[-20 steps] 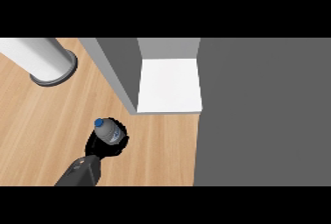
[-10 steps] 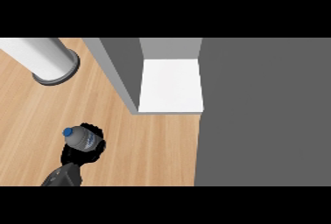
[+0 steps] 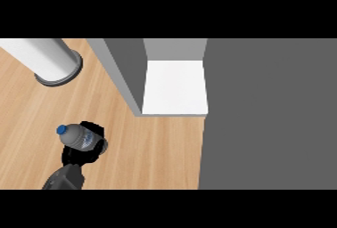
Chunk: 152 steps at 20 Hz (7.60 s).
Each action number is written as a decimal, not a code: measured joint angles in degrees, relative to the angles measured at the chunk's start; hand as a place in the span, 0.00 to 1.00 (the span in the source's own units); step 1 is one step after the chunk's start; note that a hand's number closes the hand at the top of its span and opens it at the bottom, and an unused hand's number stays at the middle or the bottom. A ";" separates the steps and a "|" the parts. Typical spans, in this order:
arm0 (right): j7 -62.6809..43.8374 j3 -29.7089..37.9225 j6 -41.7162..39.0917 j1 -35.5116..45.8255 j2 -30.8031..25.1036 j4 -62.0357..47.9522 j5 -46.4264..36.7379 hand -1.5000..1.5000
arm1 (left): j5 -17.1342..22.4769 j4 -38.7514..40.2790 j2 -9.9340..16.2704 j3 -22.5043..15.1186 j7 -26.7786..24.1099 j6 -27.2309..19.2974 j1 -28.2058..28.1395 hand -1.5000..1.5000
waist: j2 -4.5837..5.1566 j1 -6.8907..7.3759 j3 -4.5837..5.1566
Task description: Pick up the bottled water, place it into the cabinet and close the cabinet
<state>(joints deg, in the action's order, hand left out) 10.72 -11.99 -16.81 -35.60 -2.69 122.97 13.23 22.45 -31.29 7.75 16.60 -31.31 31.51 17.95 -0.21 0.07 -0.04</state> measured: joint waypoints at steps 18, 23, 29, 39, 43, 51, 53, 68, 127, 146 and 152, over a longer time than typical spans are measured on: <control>-1.81 -2.81 2.08 1.72 0.79 0.14 -0.22 0.00 | 4.31 -41.23 -7.47 -17.46 19.15 -21.38 -8.50 1.00 | 0.05 -0.15 0.00; -0.98 -3.98 2.00 0.73 0.35 0.30 -0.79 0.00 | 3.89 -44.39 -7.66 -23.09 20.80 -30.87 -4.54 1.00 | 0.09 -0.42 0.03; -1.88 -2.89 2.23 2.05 -0.38 0.06 0.74 0.00 | 3.83 -41.23 -7.51 -27.04 21.13 -39.72 3.37 1.00 | 0.08 -0.52 0.09; -1.42 -2.73 2.34 3.89 -0.18 -1.69 1.05 0.00 | -1.52 -36.59 -6.78 -32.42 19.11 -54.89 8.23 1.00 | -0.39 -0.52 0.07; -1.32 -2.29 1.63 4.30 -0.77 -2.26 1.63 0.00 | -3.76 -35.59 -6.93 -33.43 19.80 -60.89 9.05 1.00 | -0.57 -0.89 -0.03; -2.35 -3.14 1.89 5.02 -0.51 -1.95 1.94 0.00 | -8.06 -33.75 -6.73 -35.33 22.34 -70.03 10.67 1.00 | -0.63 -1.76 -0.17; -2.61 -2.86 1.59 5.65 -0.73 -2.68 2.37 0.00 | -9.17 -33.34 -6.28 -36.04 22.74 -71.86 10.97 1.00 | -0.55 -2.07 -0.23; -2.18 -3.09 0.92 5.63 -1.27 -3.06 2.37 0.00 | -14.19 -5.60 -3.62 -32.13 20.44 -70.43 32.60 1.00 | 1.35 -4.57 0.03; -0.78 -5.43 4.28 -0.24 -1.11 1.11 -0.37 0.00 | -0.67 -30.80 -7.29 -32.24 6.89 -45.49 14.82 0.00 | -0.59 1.78 -0.13; -2.39 -10.66 -1.77 1.43 -9.40 2.27 -8.03 1.00 | -1.98 -85.66 4.60 -43.59 16.20 -48.75 -27.46 0.00 | -0.03 0.82 0.04; -5.50 -16.05 -1.92 1.75 -10.81 4.70 -12.79 1.00 | -0.05 -93.78 8.93 -40.76 12.69 -46.45 -38.46 0.00 | 0.49 1.00 -0.13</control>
<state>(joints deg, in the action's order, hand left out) 5.22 -28.04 -18.72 -33.85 -13.50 127.68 0.45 22.39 -125.06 16.69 -24.16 -18.62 -14.94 -20.51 0.28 1.07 -0.16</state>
